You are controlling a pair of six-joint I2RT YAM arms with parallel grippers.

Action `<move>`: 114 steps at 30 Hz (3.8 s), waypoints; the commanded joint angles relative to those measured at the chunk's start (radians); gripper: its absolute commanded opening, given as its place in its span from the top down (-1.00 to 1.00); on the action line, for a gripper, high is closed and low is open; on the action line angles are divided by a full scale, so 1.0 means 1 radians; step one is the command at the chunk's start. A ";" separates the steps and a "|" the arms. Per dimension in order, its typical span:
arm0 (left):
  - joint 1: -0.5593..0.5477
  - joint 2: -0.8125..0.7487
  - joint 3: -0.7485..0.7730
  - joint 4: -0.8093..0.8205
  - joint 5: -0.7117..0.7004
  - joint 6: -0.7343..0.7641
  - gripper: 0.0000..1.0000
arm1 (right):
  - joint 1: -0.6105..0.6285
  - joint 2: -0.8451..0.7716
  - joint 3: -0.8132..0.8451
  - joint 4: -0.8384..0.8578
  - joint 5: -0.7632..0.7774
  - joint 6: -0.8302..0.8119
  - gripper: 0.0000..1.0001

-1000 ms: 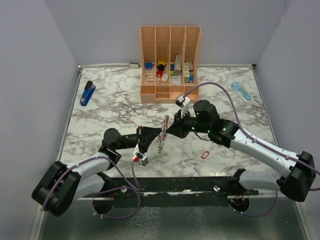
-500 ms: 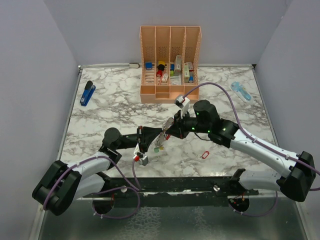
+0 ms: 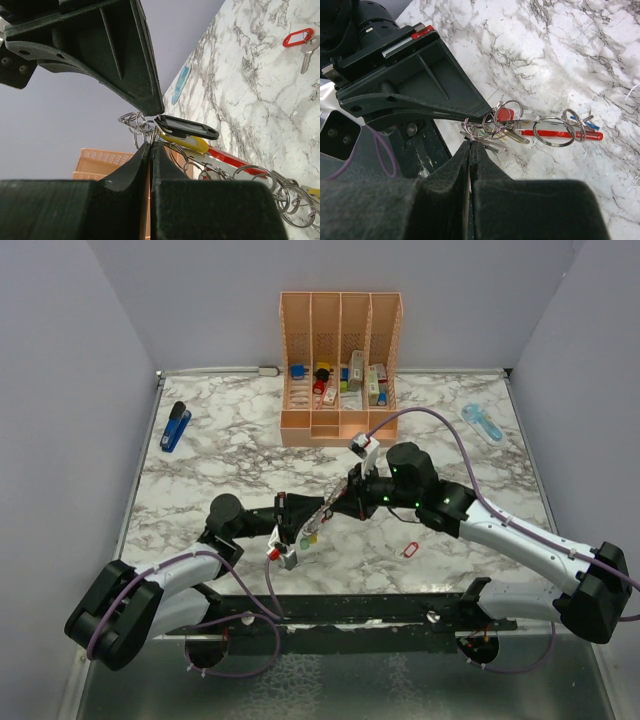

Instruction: Put the keys on the keyring

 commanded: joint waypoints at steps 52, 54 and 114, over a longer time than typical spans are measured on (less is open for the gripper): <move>-0.007 0.228 0.029 0.584 0.025 -0.635 1.00 | -0.002 -0.030 0.057 -0.041 -0.039 0.138 0.81; -0.009 0.255 0.023 0.648 0.022 -0.671 1.00 | -0.002 -0.034 0.056 -0.043 -0.040 0.140 0.80; -0.173 0.208 0.264 0.774 -0.540 -1.241 1.00 | -0.003 -0.329 0.201 -0.067 0.467 -0.304 0.67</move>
